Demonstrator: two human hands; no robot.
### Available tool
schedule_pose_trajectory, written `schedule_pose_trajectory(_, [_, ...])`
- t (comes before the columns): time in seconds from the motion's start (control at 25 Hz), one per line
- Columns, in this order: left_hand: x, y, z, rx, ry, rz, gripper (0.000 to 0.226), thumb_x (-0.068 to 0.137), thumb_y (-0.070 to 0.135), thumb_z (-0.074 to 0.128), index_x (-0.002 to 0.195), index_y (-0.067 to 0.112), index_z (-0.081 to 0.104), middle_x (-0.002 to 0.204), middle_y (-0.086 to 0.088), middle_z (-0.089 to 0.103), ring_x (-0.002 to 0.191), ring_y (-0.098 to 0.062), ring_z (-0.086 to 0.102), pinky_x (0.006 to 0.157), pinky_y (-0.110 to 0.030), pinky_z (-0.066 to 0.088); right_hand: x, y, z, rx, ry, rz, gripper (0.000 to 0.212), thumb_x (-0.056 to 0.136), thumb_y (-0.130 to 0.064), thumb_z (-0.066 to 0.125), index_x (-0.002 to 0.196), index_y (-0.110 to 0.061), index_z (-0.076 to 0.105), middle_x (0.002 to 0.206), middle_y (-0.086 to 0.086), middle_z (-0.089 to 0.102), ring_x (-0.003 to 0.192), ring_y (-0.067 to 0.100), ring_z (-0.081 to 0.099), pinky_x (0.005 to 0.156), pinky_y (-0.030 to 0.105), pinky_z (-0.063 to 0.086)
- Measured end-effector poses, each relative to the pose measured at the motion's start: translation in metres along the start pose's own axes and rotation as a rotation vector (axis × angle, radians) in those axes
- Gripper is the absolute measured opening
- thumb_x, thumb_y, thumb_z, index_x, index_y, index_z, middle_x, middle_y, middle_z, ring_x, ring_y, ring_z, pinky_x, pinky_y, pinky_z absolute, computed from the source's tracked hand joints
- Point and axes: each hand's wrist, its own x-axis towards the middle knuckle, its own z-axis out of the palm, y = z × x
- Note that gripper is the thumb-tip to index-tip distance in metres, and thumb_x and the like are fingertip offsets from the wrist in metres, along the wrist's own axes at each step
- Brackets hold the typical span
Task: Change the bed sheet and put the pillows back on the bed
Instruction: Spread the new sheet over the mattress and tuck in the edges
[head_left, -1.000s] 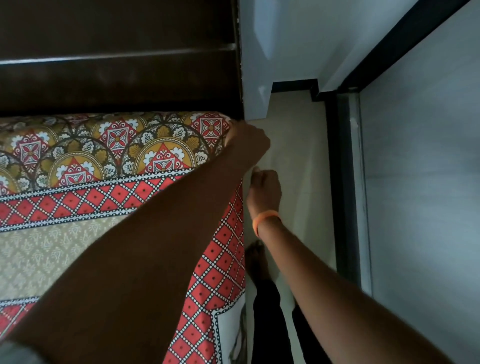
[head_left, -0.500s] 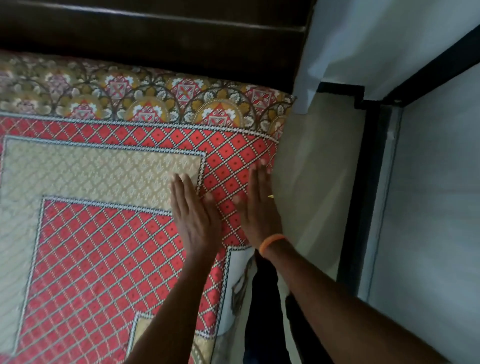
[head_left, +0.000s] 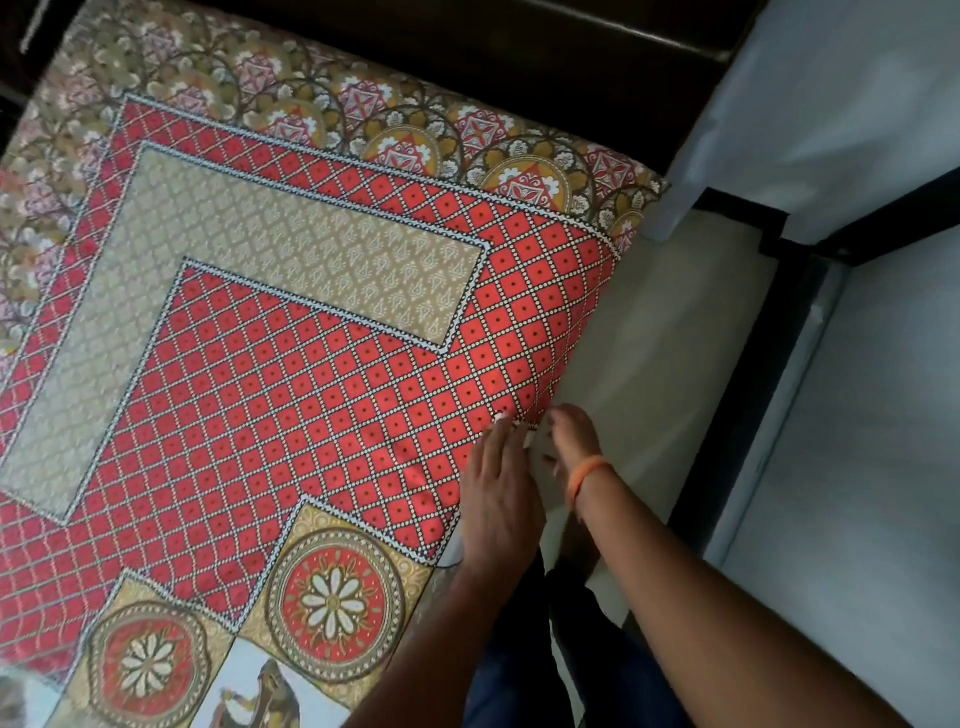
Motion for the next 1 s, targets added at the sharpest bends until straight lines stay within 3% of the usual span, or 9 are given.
schedule_pose_trajectory(0.08, [-0.004, -0.014, -0.014, -0.087, 0.168, -0.116, 0.037, 0.094, 0.007, 0.045, 0.129, 0.001, 0.054, 0.135, -0.018, 0.052, 0.123, -0.033, 0.05, 0.097, -0.05, 0.047, -0.006, 0.001, 0.011, 0.133, -0.093, 0.122, 0.028, 0.097, -0.018, 0.046, 0.076, -0.014, 0.064, 0.064, -0.007, 0.069, 0.051, 0.007, 0.065, 0.037, 0.017, 0.044])
schedule_pose_trajectory(0.16, [-0.016, -0.039, -0.017, 0.003, 0.21, -0.272, 0.042, 0.102, 0.018, 0.044, 0.141, 0.002, 0.044, 0.148, -0.019, 0.041, 0.136, -0.035, 0.038, 0.108, -0.051, 0.037, -0.003, 0.011, 0.021, 0.105, -0.086, 0.176, 0.027, 0.097, -0.026, 0.048, 0.082, -0.016, 0.067, 0.08, -0.001, 0.074, 0.065, 0.013, 0.067, 0.052, 0.021, 0.048])
schedule_pose_trajectory(0.28, [-0.042, -0.063, 0.0, 0.147, 0.039, -0.326, 0.074, 0.104, 0.047, 0.033, 0.156, 0.0, 0.006, 0.163, -0.022, -0.002, 0.152, -0.034, -0.005, 0.123, -0.052, 0.007, 0.012, 0.031, 0.031, -0.001, 0.095, 0.083, 0.031, 0.097, -0.021, 0.047, 0.097, 0.003, 0.067, 0.109, 0.021, 0.07, 0.093, 0.031, 0.066, 0.078, 0.044, 0.054])
schedule_pose_trajectory(0.44, [-0.044, -0.058, 0.024, 0.194, 0.021, -0.271, 0.076, 0.103, 0.047, 0.025, 0.154, -0.005, 0.002, 0.161, -0.028, -0.006, 0.15, -0.041, -0.008, 0.122, -0.053, -0.002, 0.014, 0.041, 0.043, 0.098, 0.189, -0.059, 0.057, 0.102, -0.049, 0.031, 0.11, -0.004, 0.066, 0.116, 0.017, 0.067, 0.106, 0.034, 0.063, 0.095, 0.047, 0.051])
schedule_pose_trajectory(0.6, [-0.048, -0.04, 0.023, 0.2, -0.048, 0.032, 0.062, 0.095, 0.024, 0.027, 0.152, -0.001, 0.028, 0.161, -0.026, 0.01, 0.148, -0.046, 0.009, 0.119, -0.059, 0.017, 0.03, 0.034, 0.026, -0.135, 0.372, -0.026, 0.048, 0.107, -0.03, 0.029, 0.123, 0.001, 0.062, 0.129, 0.024, 0.06, 0.119, 0.037, 0.055, 0.093, 0.036, 0.042])
schedule_pose_trajectory(0.72, [-0.037, -0.033, -0.002, -0.075, -0.038, 0.147, 0.052, 0.086, 0.016, 0.033, 0.127, 0.004, 0.063, 0.145, -0.017, 0.051, 0.124, -0.038, 0.057, 0.093, -0.051, 0.055, 0.038, 0.015, 0.0, -0.232, 0.429, 0.077, 0.04, 0.106, -0.019, 0.033, 0.135, 0.005, 0.048, 0.138, 0.026, 0.05, 0.125, 0.038, 0.052, 0.097, 0.039, 0.043])
schedule_pose_trajectory(0.8, [-0.025, -0.036, -0.015, -0.275, 0.148, 0.064, 0.04, 0.086, 0.011, 0.036, 0.107, 0.001, 0.069, 0.124, -0.016, 0.062, 0.099, -0.032, 0.066, 0.07, -0.043, 0.059, 0.025, -0.006, 0.004, -0.385, 0.626, -0.222, 0.035, 0.102, -0.021, 0.041, 0.124, 0.002, 0.055, 0.13, 0.024, 0.054, 0.118, 0.039, 0.053, 0.09, 0.039, 0.043])
schedule_pose_trajectory(0.88, [-0.01, -0.047, -0.029, -0.281, 0.386, -0.1, 0.035, 0.085, 0.002, 0.039, 0.102, -0.001, 0.069, 0.113, -0.017, 0.063, 0.098, -0.03, 0.06, 0.074, -0.045, 0.054, -0.001, -0.025, 0.031, -0.553, 0.656, -0.843, 0.022, 0.095, -0.023, 0.054, 0.106, -0.004, 0.059, 0.114, 0.019, 0.057, 0.106, 0.036, 0.055, 0.081, 0.036, 0.039])
schedule_pose_trajectory(1.0, [0.009, -0.086, -0.038, -0.078, 0.448, -0.366, 0.041, 0.094, 0.001, 0.044, 0.133, 0.001, 0.055, 0.142, -0.024, 0.047, 0.131, -0.037, 0.044, 0.106, -0.051, 0.039, -0.026, -0.028, 0.098, -0.899, 0.218, -1.405, 0.027, 0.095, -0.032, 0.055, 0.112, -0.011, 0.059, 0.121, 0.014, 0.055, 0.113, 0.031, 0.051, 0.09, 0.037, 0.037])
